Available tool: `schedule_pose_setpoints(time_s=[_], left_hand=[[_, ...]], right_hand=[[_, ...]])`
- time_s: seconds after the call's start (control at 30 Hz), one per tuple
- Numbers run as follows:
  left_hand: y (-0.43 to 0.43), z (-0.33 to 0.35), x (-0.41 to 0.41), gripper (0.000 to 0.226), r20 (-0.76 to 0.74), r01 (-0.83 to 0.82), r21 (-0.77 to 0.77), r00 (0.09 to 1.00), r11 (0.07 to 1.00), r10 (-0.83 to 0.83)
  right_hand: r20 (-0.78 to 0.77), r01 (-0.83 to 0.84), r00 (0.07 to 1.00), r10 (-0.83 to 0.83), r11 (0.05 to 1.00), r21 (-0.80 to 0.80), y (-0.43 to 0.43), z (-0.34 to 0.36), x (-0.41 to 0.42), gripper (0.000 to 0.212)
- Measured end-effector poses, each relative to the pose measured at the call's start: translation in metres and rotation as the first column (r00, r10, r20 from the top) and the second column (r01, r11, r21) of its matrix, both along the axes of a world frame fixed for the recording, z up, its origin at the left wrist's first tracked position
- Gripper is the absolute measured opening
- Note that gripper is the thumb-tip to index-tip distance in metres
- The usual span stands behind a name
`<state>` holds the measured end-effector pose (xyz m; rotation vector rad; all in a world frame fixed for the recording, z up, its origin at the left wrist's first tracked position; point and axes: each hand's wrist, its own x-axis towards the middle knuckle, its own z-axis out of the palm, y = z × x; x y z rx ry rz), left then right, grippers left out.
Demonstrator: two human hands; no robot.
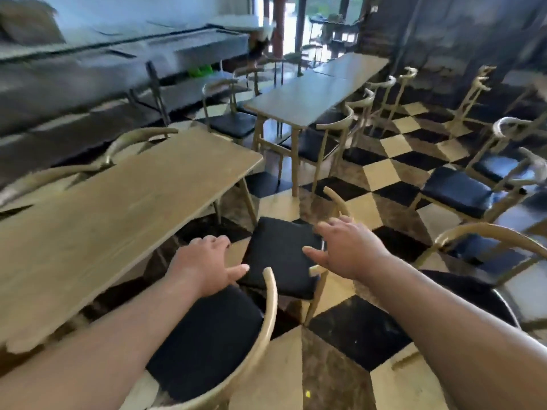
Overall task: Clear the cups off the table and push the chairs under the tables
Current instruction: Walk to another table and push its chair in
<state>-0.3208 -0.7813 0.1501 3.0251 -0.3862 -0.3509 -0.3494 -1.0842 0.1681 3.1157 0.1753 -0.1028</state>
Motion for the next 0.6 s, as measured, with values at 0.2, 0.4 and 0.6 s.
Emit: schedule_pose_setpoints(time_s=[0.2,0.4,0.6], left_hand=[[0.033,-0.013,-0.050,0.084,-0.014,-0.255,0.024,0.967,0.967,0.256],[0.076,-0.055,-0.087,0.080,-0.052,-0.442,-0.040,0.897,0.896,0.440],[0.099,-0.144,-0.100,0.082,-0.197,-0.571,-0.088,0.814,0.817,0.547]], right_hand=[[-0.066,-0.259,0.962,0.263,0.964,0.061,0.036,-0.020,0.052,0.083],[-0.133,-0.475,0.864,0.485,0.874,0.100,0.115,-0.060,0.069,0.065],[-0.257,-0.570,0.778,0.574,0.816,0.095,0.162,-0.134,0.070,0.065]])
